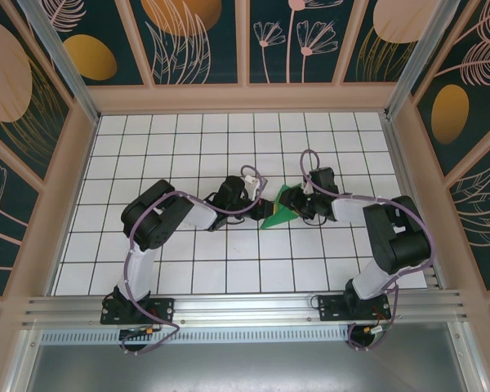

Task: Fold a paper plane with a square sheet of paper (pick it up from the middle)
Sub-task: Fourth fold the wing at the center of the table.

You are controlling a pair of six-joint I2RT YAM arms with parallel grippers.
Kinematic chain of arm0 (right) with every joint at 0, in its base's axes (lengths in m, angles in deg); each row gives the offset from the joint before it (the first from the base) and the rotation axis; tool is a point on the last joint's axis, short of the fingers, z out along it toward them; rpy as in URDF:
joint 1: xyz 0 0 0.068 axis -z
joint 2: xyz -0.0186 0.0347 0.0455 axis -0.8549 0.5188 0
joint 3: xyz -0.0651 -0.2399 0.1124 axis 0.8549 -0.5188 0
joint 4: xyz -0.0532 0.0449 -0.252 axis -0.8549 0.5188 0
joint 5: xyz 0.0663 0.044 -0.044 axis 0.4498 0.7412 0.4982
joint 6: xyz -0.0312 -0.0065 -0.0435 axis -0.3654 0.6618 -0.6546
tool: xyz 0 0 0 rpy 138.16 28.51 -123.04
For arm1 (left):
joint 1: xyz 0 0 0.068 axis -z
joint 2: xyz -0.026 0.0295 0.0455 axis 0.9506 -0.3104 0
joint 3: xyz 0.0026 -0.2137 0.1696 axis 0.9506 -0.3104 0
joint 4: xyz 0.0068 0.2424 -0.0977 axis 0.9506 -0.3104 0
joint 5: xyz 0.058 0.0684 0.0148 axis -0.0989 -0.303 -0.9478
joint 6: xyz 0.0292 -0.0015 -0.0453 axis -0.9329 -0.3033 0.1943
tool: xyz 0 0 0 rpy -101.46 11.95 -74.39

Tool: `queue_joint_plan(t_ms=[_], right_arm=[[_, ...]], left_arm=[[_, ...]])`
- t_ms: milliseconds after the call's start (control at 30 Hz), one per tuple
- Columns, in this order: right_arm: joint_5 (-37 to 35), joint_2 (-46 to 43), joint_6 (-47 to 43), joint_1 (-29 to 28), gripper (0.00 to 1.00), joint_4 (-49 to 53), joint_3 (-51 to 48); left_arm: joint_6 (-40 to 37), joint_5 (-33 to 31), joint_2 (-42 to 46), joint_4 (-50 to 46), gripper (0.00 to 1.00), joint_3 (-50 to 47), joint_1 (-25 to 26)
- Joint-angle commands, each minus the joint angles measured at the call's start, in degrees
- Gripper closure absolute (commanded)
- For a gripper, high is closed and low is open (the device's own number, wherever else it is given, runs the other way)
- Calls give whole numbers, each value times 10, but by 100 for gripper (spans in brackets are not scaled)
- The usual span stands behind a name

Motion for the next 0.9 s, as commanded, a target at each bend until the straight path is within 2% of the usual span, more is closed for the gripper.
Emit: queue_joint_plan(t_ms=[0,267,400,533,600,700,867], right_arm=[[25,-15,0,-3,47,4,32],[62,-85,-4,-7,37,9,71],[56,-103,-7,-16,33,6,77],[35,-102,-13,-32,32,1,79],[25,-94,-14,-40,32,-3,79],[9,-78,-12,-52,32,-14,77],[5,-48,-7,-66,32,-40,76]], left_arm=[[-15,-35,33,-19,93,-9,3],[-39,-143,156,-85,99,-65,-17],[-50,-232,226,-132,100,-105,-31],[-60,-356,292,-185,100,-140,-34],[-65,-386,312,-189,100,-153,-34],[-71,-384,305,-194,100,-152,-34],[-74,-316,251,-149,99,-152,-34]])
